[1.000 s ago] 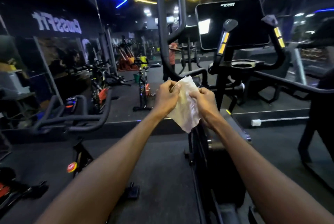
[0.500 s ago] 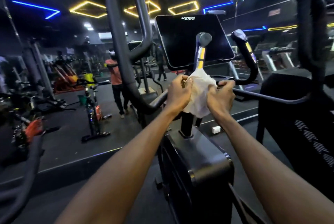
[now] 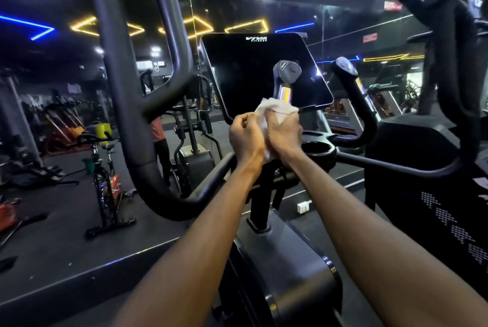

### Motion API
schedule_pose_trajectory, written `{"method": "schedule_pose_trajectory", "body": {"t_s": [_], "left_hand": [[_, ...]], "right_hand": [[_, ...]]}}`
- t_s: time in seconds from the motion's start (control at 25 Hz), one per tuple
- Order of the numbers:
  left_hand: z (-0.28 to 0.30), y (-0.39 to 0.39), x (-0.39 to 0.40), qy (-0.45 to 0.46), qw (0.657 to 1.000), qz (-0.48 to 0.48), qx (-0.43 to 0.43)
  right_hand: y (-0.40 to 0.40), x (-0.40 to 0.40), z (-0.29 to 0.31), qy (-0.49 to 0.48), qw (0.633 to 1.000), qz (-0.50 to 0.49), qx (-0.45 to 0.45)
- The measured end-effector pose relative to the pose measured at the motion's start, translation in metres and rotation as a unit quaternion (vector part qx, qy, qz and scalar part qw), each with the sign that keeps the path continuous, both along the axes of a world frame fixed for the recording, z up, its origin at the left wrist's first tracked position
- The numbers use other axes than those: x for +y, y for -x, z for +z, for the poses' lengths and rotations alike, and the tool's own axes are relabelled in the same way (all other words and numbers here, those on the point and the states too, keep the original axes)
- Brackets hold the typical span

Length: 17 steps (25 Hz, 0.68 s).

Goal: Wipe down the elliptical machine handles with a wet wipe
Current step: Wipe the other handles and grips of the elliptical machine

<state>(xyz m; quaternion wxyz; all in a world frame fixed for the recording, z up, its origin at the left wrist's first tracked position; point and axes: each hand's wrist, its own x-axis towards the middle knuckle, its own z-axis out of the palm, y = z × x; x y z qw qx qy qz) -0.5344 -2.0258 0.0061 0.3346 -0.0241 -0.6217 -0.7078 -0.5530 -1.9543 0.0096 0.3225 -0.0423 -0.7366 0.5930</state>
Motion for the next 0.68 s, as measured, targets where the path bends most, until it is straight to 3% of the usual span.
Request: {"method": "schedule_pose_trajectory", "body": {"t_s": [0.12, 0.28, 0.36, 0.48, 0.6, 0.68], "left_hand": [[-0.007, 0.018, -0.001, -0.046, 0.999, -0.009, -0.017], [-0.021, 0.033, 0.002, -0.110, 0.988, -0.070, -0.076], [-0.025, 0.036, 0.005, -0.124, 0.983, -0.113, -0.079], [-0.029, 0.050, 0.015, -0.093, 0.980, -0.139, -0.103], [-0.031, 0.070, 0.021, -0.048, 0.981, -0.140, -0.130], [-0.026, 0.062, 0.022, -0.031, 0.981, -0.144, -0.130]], "right_hand": [[0.017, 0.016, 0.035, 0.109, 0.988, 0.107, 0.014], [0.020, 0.028, 0.018, 0.270, 0.890, 0.365, -0.047], [0.013, 0.029, 0.003, 0.262, 0.874, 0.404, -0.072], [0.019, 0.030, 0.037, 0.195, 0.942, 0.273, -0.026], [0.028, 0.019, 0.074, 0.194, 0.972, 0.127, 0.025], [0.023, 0.009, 0.057, 0.084, 0.996, 0.031, 0.008]]}}
